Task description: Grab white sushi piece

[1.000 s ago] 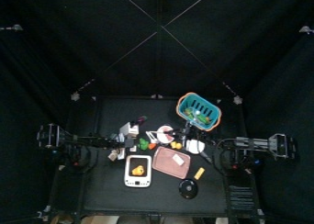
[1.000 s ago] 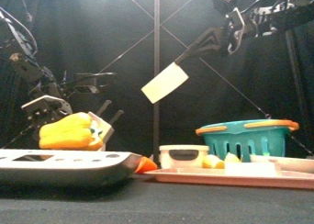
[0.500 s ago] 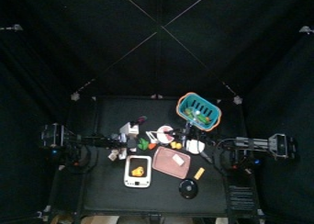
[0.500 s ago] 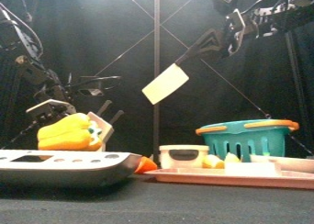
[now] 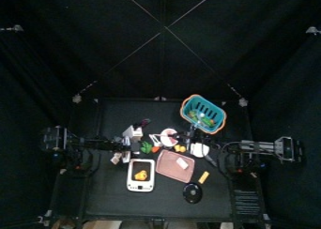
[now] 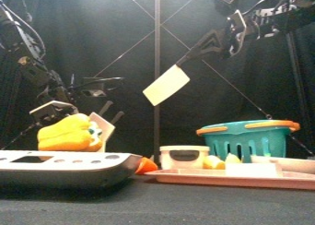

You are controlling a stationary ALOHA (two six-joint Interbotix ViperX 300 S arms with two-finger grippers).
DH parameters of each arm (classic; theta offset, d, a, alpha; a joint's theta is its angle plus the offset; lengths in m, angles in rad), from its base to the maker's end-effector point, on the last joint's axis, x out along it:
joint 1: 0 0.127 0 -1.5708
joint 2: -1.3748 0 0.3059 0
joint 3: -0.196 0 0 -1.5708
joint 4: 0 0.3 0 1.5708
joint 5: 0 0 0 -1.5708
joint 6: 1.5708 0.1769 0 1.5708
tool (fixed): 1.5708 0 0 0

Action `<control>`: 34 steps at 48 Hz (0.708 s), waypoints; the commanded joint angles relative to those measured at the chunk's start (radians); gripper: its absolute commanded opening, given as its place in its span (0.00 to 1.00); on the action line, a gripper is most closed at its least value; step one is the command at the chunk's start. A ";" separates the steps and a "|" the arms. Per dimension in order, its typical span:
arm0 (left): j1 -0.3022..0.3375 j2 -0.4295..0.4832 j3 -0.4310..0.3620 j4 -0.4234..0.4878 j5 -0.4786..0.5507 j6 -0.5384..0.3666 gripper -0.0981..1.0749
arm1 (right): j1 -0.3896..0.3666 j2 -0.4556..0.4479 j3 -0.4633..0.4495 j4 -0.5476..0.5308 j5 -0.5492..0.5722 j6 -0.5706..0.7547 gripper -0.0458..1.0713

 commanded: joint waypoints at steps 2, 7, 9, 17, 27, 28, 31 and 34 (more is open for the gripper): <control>-0.005 -0.029 -0.026 -0.002 0.003 0.002 0.62 | -0.002 -0.020 -0.009 0.002 -0.011 0.002 0.42; -0.006 -0.048 -0.025 -0.002 0.005 0.002 0.62 | -0.002 -0.020 -0.009 0.000 -0.012 0.002 0.42; -0.006 -0.049 -0.021 -0.002 0.005 0.002 0.62 | -0.002 -0.020 -0.009 0.000 -0.014 0.002 0.42; -0.006 -0.054 -0.021 -0.002 0.005 0.002 0.62 | -0.002 -0.020 -0.009 0.000 -0.015 0.002 0.42; -0.008 -0.054 -0.023 -0.002 0.005 0.002 0.62 | -0.002 -0.021 -0.009 -0.002 -0.015 0.000 0.42; -0.008 -0.054 -0.023 -0.002 0.005 0.002 0.62 | -0.002 -0.021 -0.009 -0.002 -0.014 0.000 0.42; -0.008 -0.054 -0.023 -0.002 0.005 0.002 0.62 | -0.002 -0.021 -0.009 -0.002 -0.014 0.000 0.42; -0.008 -0.054 -0.021 -0.003 0.005 0.002 0.62 | -0.002 -0.021 -0.009 -0.003 -0.014 0.000 0.42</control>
